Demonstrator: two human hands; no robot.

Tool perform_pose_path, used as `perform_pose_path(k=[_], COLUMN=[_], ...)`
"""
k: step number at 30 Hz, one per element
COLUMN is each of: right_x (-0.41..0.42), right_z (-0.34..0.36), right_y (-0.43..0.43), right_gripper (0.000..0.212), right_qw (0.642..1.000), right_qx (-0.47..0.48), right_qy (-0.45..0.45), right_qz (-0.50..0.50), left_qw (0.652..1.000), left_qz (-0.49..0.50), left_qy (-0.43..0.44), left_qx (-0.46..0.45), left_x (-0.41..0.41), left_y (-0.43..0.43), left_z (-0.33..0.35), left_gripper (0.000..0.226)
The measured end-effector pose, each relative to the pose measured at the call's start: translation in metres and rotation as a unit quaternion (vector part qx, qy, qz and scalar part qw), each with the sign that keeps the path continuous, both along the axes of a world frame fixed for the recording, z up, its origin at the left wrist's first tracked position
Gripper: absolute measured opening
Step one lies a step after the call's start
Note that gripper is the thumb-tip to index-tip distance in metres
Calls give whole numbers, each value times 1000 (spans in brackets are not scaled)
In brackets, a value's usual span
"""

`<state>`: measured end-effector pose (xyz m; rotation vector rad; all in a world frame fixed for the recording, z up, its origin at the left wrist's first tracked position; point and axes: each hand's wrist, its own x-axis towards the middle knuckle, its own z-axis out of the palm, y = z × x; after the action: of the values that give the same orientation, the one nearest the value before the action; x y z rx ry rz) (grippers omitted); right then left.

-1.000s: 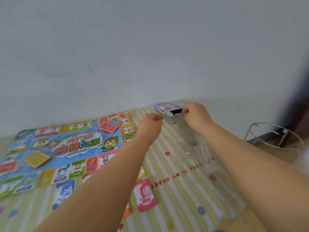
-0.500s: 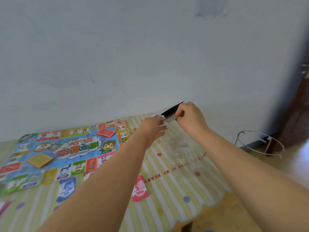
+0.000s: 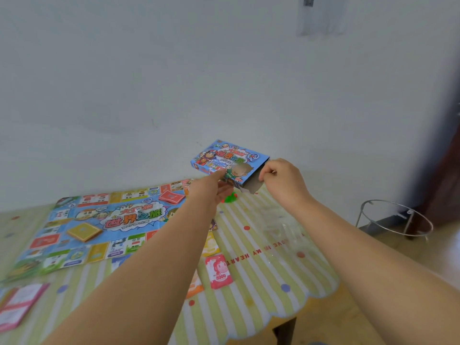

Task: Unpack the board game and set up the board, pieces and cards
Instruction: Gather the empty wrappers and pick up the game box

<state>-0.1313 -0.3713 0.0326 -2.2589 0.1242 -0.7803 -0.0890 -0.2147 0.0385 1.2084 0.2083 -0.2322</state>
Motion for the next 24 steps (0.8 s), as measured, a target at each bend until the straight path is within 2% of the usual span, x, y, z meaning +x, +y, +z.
perform_pose_path(k=[2, 5, 8, 11, 15, 20, 24], right_x=[2, 3, 5, 6, 6, 3, 3], right_z=[0, 6, 10, 9, 6, 2, 1], right_y=[6, 12, 18, 24, 30, 38, 41], right_gripper=[16, 23, 35, 34, 25, 20, 14], right_qw=[999, 987, 959, 923, 909, 877, 892], right_qx=[45, 161, 281, 372, 399, 461, 426], right_qy=[-13, -13, 41, 86, 95, 103, 119], right_qz=[-7, -2, 19, 54, 73, 91, 98], left_qw=[1000, 1000, 999, 997, 992, 994, 996], left_qz=[-5, -9, -36, -67, -74, -79, -73], left_qy=[-2, -6, -14, -21, -30, -33, -31], left_qx=[-8, -8, 3, 33, 103, 62, 36], left_x=[-2, -6, -9, -15, -16, -19, -20], left_y=[8, 19, 30, 39, 44, 53, 53], left_z=[-1, -2, -6, -8, -9, -13, -16], left_gripper=[21, 23, 22, 16, 18, 17, 19])
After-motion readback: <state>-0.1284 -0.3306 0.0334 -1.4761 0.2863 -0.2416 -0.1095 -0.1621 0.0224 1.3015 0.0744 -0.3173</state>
